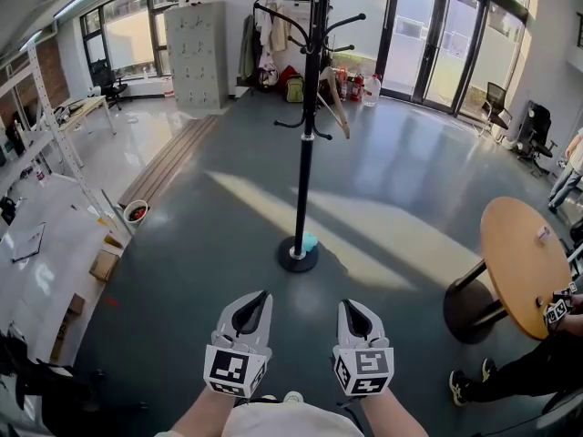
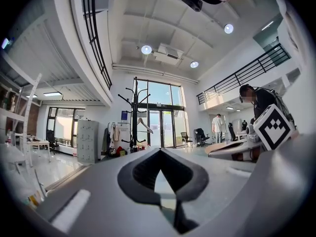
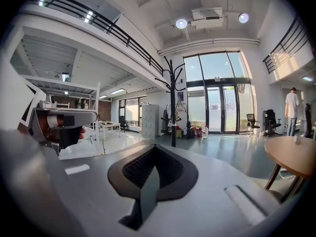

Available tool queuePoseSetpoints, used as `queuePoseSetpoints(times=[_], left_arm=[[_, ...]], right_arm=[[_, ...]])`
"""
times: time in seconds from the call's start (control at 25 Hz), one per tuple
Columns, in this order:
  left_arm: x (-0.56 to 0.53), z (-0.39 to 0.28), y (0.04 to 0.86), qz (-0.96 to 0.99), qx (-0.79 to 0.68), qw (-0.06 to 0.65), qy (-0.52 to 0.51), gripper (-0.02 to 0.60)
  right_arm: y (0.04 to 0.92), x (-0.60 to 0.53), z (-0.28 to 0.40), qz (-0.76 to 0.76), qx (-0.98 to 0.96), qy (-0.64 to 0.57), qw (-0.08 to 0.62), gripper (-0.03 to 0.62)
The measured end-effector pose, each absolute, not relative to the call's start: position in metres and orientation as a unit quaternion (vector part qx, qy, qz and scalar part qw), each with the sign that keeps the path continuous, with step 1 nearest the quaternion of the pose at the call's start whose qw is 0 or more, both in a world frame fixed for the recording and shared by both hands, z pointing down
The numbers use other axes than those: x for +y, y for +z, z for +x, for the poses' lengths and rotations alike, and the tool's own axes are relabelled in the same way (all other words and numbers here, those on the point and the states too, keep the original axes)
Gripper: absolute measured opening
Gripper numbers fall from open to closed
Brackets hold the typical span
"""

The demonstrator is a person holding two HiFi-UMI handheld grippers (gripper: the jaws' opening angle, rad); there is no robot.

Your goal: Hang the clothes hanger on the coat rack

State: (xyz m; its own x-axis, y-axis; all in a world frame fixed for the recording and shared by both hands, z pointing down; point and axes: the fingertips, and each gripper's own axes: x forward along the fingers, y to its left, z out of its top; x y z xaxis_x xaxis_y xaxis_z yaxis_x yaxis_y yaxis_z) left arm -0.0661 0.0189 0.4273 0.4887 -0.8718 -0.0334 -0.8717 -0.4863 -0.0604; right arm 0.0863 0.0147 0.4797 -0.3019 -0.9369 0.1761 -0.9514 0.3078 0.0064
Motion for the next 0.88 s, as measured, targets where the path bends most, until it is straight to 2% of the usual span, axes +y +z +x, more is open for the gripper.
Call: queuePoseSetpoints(times=[0.88], left_arm=[[0.016,-0.079,0.430,-0.867,0.497,0.036,0.005,0.000]], right_arm=[[0.481,0.019,0.074,0.598,-0.796,0.053,0.077,0.026]])
